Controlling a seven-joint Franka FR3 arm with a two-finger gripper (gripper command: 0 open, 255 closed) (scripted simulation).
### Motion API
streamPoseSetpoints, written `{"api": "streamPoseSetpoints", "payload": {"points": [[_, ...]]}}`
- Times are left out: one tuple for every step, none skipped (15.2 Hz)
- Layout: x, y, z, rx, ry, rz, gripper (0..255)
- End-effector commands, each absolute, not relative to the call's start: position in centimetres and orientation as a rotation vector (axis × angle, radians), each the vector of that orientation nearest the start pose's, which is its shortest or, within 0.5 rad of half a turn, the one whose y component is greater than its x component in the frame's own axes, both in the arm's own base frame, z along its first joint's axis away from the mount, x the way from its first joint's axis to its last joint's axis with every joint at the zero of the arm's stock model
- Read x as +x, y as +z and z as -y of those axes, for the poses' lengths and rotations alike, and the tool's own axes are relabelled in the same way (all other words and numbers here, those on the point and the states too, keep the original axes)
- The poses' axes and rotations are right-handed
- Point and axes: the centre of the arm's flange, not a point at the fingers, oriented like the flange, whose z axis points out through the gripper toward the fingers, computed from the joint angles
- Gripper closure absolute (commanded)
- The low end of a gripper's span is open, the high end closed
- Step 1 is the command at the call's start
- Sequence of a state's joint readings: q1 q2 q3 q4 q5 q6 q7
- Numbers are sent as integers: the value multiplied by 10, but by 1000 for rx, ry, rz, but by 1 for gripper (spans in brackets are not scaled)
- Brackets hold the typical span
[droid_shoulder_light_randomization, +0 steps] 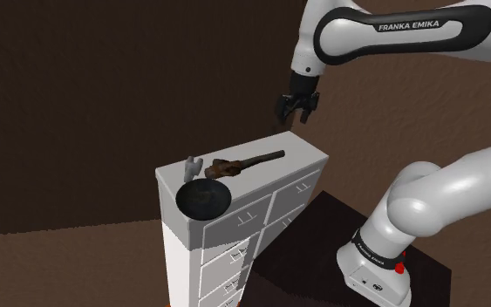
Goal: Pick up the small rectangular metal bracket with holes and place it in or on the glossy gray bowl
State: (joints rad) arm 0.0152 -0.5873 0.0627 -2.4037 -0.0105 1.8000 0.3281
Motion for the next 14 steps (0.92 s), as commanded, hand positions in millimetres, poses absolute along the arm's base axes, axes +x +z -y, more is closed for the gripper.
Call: {"api": "streamPoseSetpoints", "payload": {"points": [[386,502,-46,-3156,10,-438,0],[393,494,-54,-3153,9,-451,0],[401,487,-61,-3151,7,-463,0],[409,479,-69,-3148,6,-476,0],[417,472,-76,-3145,5,-488,0],[424,464,-83,-3142,4,-501,0],[432,457,-91,-3140,2,-513,0],[440,449,-98,-3137,1,-526,0],[449,442,-105,-3134,0,-538,0],[457,435,-112,-3131,-1,-551,0],[465,427,-119,-3128,-2,-563,0],[473,420,-126,-3124,-4,-575,0],[482,413,-133,-3121,-5,-588,0],[490,405,-139,-3118,-6,-600,0]]}}
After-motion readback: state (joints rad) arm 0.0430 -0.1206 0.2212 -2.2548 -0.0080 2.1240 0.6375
